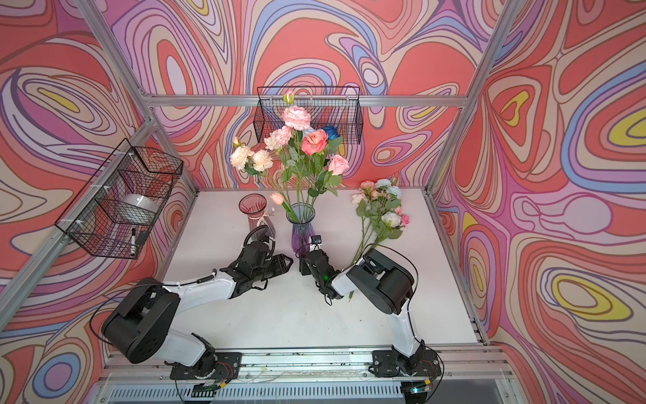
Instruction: Arrange the flowers into the vase
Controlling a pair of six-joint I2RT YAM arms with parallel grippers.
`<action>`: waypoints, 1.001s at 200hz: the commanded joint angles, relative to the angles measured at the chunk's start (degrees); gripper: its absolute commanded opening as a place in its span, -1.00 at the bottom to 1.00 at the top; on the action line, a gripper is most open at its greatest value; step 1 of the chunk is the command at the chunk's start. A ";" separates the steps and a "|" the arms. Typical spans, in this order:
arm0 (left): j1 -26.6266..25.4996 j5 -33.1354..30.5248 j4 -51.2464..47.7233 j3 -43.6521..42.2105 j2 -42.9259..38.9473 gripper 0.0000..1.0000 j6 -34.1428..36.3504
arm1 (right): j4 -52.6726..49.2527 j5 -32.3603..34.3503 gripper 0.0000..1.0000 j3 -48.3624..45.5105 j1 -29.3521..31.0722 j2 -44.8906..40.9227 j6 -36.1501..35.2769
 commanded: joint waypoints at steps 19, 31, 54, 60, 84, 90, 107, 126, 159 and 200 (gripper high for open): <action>0.26 -0.84 -3.75 -7.78 -12.16 0.08 -2.94 | -5.33 -1.06 0.27 3.13 -1.53 3.81 0.13; 0.22 -1.23 -5.59 -9.41 -16.02 0.09 -3.29 | -6.04 -1.11 0.27 4.13 -1.80 4.54 0.18; 0.18 -1.77 -9.44 -12.11 -23.46 0.12 -4.05 | -6.94 -1.36 0.25 5.94 -2.26 5.81 0.49; 0.18 -1.93 -10.49 -12.64 -25.14 0.12 -4.21 | -7.25 -1.38 0.25 6.40 -2.36 6.11 0.44; 0.09 -2.23 -14.53 -14.33 -31.40 0.17 -5.13 | -8.96 -1.38 0.25 8.46 -2.81 7.21 0.55; -0.03 -2.34 -15.45 -14.52 -32.78 0.19 -5.40 | -9.46 -1.40 0.25 9.08 -2.91 7.49 0.57; -0.05 -2.59 -17.93 -14.80 -36.36 0.23 -5.77 | -10.30 -1.52 0.25 10.25 -3.09 8.07 0.79; -0.05 -2.95 -20.59 -14.54 -39.68 0.28 -6.08 | -10.64 -1.53 0.26 10.58 -3.27 7.91 0.60; 0.04 -4.72 -24.20 -12.60 -42.64 0.35 -5.91 | -8.59 -3.07 0.42 7.78 -3.24 5.74 1.10; 0.66 -6.67 -27.33 -7.10 -41.66 0.39 -3.07 | -6.58 -4.68 0.48 2.19 -2.26 0.93 2.29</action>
